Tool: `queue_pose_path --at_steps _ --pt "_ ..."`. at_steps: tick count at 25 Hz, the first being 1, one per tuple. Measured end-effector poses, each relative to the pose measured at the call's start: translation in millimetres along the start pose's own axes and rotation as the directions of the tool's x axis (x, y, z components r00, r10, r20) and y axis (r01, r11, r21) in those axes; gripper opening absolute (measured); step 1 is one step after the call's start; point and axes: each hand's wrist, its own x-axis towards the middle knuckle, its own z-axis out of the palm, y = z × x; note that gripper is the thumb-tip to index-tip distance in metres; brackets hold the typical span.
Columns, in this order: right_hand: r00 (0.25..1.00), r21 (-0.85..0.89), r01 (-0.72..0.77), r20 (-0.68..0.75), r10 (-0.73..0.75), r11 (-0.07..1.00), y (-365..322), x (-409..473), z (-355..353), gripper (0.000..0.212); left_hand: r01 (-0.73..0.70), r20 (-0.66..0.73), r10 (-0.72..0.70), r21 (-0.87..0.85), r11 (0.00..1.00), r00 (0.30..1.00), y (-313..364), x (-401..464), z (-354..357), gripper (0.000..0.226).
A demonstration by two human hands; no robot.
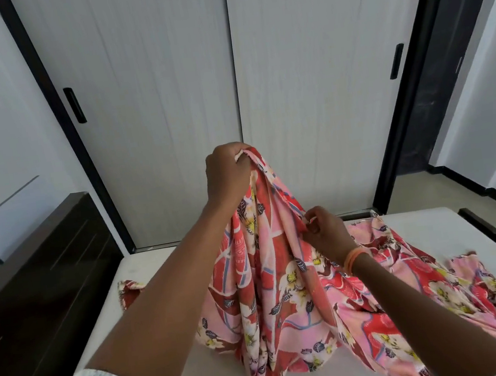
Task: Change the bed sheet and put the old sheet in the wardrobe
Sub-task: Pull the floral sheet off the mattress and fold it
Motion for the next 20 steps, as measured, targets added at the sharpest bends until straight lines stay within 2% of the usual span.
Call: queue_pose_path --at_steps 3,8,12,15,16,18,20 --pt "0.997 0.071 -0.075 -0.016 0.076 0.995 14.7 -14.3 17.1 0.037 0.025 -0.028 -0.025 -0.012 1.000 0.999 2.9 5.5 -1.4 0.032" --pt "0.990 0.136 -0.134 0.055 0.128 0.982 35.4 -27.9 37.5 0.061 0.027 -0.064 -0.028 -0.022 0.999 0.998 8.3 12.9 -5.6 0.032" --pt "0.987 0.176 -0.159 0.009 0.160 0.971 30.5 -32.3 42.6 0.049 0.061 -0.084 -0.062 -0.025 0.998 0.994 5.3 16.9 -8.4 0.032" --pt "0.991 0.288 -0.097 -0.066 0.120 0.953 21.9 -25.5 33.9 0.048 0.135 -0.106 -0.136 -0.024 0.991 0.985 -5.5 18.3 -12.0 0.034" --pt "0.994 0.319 -0.074 -0.048 0.094 0.945 18.6 -20.9 29.6 0.054 0.145 -0.113 -0.147 -0.025 0.989 0.983 -7.2 17.4 -12.5 0.033" --pt "0.995 0.399 -0.072 0.091 0.038 0.914 9.4 -12.7 21.7 0.070 0.127 -0.107 -0.130 -0.034 0.991 0.986 -4.6 15.0 -11.7 0.032" --pt "0.980 0.464 -0.077 0.197 -0.018 0.882 -1.6 -10.0 20.7 0.074 0.101 -0.099 -0.106 -0.052 0.993 0.989 1.7 14.1 -10.1 0.032"
